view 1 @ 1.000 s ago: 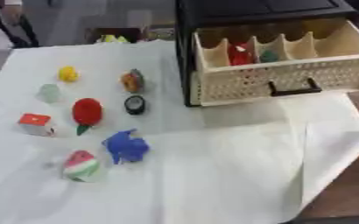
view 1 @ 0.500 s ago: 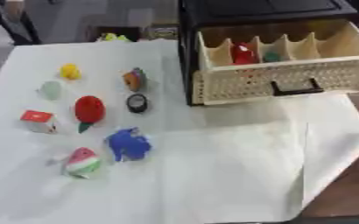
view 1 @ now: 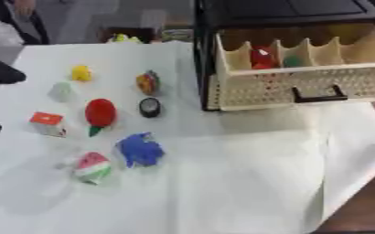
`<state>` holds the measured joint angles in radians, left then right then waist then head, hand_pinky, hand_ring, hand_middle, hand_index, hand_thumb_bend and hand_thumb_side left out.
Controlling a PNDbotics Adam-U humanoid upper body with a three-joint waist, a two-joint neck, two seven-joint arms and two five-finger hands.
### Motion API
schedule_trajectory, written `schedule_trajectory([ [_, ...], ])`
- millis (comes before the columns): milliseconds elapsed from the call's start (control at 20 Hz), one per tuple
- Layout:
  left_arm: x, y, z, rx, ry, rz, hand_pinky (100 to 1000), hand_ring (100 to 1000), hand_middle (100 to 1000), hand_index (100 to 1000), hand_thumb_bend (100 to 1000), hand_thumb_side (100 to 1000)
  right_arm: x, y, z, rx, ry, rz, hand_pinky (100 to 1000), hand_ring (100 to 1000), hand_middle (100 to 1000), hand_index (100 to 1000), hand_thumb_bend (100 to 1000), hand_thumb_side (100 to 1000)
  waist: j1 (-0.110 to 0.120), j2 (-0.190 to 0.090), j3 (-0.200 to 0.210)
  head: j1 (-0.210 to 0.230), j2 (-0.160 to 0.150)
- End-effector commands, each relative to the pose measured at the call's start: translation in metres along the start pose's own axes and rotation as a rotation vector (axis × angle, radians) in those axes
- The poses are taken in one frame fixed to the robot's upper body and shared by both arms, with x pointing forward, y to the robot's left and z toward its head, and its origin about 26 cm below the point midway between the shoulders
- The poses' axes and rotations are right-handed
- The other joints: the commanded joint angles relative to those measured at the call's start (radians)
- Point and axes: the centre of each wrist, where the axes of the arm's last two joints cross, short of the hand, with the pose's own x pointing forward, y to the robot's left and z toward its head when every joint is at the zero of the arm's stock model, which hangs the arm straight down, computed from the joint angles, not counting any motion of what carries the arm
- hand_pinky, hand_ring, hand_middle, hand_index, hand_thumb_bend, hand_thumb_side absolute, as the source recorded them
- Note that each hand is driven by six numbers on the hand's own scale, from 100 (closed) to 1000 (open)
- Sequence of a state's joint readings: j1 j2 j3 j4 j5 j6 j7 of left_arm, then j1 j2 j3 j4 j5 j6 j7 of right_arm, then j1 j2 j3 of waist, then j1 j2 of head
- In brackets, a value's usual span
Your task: Pick up objects from table and place into drawer.
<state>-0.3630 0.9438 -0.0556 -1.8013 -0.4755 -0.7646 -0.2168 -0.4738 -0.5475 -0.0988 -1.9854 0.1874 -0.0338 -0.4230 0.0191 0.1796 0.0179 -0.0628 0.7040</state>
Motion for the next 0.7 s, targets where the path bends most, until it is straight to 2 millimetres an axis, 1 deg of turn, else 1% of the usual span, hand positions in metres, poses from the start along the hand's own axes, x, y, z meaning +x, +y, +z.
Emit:
schedule_trajectory([
  [50,-0.012,0.011,0.004,-0.087,-0.001,-0.069,702,801,780,946,100,648,0.005,-0.005,-0.005,-0.008,-0.025,0.009,308,555,538,829,248,898,0.002,-0.014,0.001,0.005,-0.012],
  [250,-0.024,0.008,0.002,-0.126,0.014,-0.097,702,800,779,959,100,653,0.005,-0.005,-0.005,-0.003,-0.023,0.006,307,552,537,829,248,894,0.003,-0.012,0.0,0.008,-0.018],
  [350,-0.03,0.006,0.001,-0.144,0.023,-0.11,702,797,757,964,100,679,0.005,-0.005,-0.005,-0.001,-0.023,0.005,306,551,536,829,250,893,0.004,-0.012,-0.002,0.009,-0.021],
  [400,-0.032,0.005,0.001,-0.153,0.027,-0.116,703,798,747,963,100,722,0.005,-0.005,-0.005,-0.001,-0.023,0.005,305,551,536,829,249,893,0.005,-0.011,-0.003,0.009,-0.022],
  [550,-0.039,0.001,-0.002,-0.172,0.046,-0.127,707,802,741,940,100,785,0.005,-0.005,-0.005,-0.002,-0.023,0.004,305,550,536,828,247,891,0.005,-0.009,-0.008,0.012,-0.025],
  [700,-0.044,-0.007,-0.005,-0.18,0.069,-0.119,710,814,748,946,100,882,0.004,-0.005,-0.005,-0.002,-0.022,0.002,304,549,535,828,245,888,0.005,-0.008,-0.011,0.014,-0.029],
])
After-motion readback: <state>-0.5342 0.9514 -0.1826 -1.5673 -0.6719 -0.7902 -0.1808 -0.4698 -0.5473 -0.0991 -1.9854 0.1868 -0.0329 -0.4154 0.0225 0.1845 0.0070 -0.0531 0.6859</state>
